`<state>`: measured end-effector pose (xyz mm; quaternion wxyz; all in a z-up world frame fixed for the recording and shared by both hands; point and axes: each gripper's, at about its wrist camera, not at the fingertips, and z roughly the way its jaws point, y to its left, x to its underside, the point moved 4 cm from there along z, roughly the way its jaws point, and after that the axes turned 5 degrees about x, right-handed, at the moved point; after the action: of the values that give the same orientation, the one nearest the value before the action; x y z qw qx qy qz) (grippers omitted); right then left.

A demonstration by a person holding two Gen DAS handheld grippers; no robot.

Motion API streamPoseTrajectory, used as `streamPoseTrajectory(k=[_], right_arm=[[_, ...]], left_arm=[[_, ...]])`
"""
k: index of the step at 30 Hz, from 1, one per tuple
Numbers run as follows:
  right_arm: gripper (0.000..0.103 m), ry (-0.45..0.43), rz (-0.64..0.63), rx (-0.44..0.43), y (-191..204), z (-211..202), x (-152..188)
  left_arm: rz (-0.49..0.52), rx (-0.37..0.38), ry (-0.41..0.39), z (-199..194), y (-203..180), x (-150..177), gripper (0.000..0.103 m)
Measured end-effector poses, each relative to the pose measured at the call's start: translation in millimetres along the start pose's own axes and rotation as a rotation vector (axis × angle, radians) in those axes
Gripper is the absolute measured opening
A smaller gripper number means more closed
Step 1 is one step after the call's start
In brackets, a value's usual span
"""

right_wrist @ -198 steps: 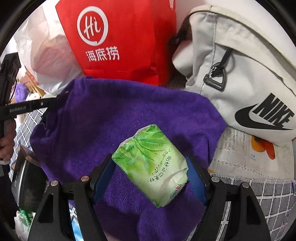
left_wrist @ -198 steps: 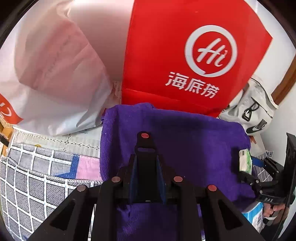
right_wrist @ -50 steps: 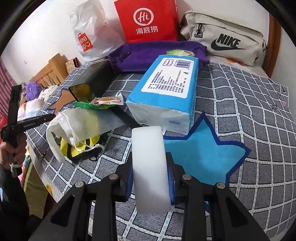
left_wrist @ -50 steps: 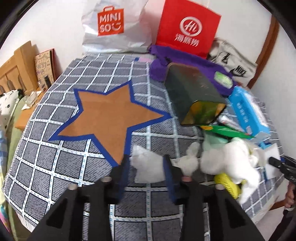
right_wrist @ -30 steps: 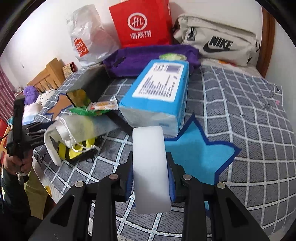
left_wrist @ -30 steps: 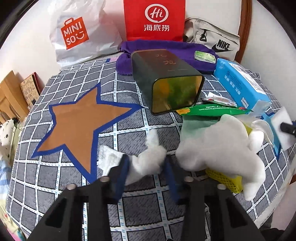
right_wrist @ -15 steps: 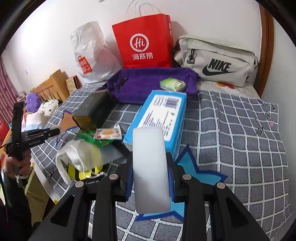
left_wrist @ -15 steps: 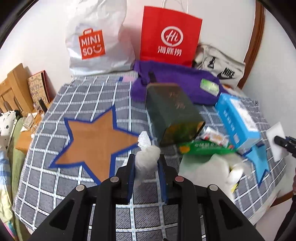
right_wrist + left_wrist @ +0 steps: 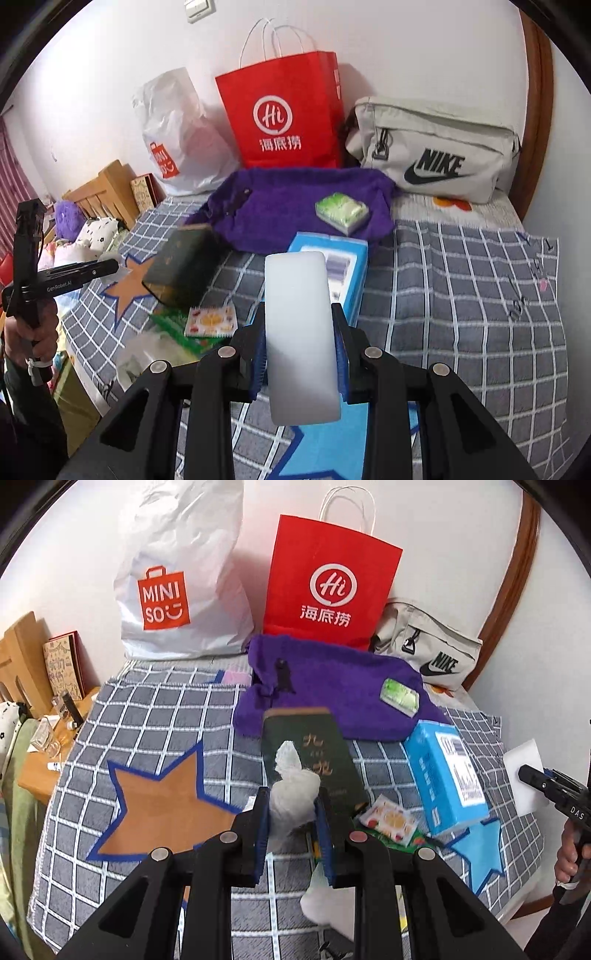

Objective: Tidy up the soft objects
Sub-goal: 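Carry tissue and sponge onto the purple towel and open both tools to release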

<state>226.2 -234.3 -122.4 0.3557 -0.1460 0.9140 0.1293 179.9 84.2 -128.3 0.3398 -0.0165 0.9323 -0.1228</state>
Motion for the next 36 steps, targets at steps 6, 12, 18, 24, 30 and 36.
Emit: streamPoseTrajectory(k=[6,12,18,24,30,36], right_arm=[[0.031,-0.027,-0.026,0.0,1,6,-29],[0.031,-0.035,-0.028,-0.003,1,17,-56],[0.031,-0.05,-0.041,-0.014,3,30,-82],[0.031,-0.062,-0.065,-0.021,3,49,-102],[0.031,-0.04,-0.067,-0.025,0,76,-118],[0.031,-0.033,-0.084,-0.03,0,97,-132]], left_arm=[[-0.012,-0.016,-0.003,3,-1,-22,0.023],[-0.029,-0.021,0.004,12,0,-41,0.023],[-0.054,-0.024,0.016,28,5,-59,0.023],[-0.074,-0.002,0.022,43,11,-72,0.023],[-0.097,0.015,0.038,61,18,-86,0.023],[-0.093,0.027,0.057,82,16,-101,0.023]])
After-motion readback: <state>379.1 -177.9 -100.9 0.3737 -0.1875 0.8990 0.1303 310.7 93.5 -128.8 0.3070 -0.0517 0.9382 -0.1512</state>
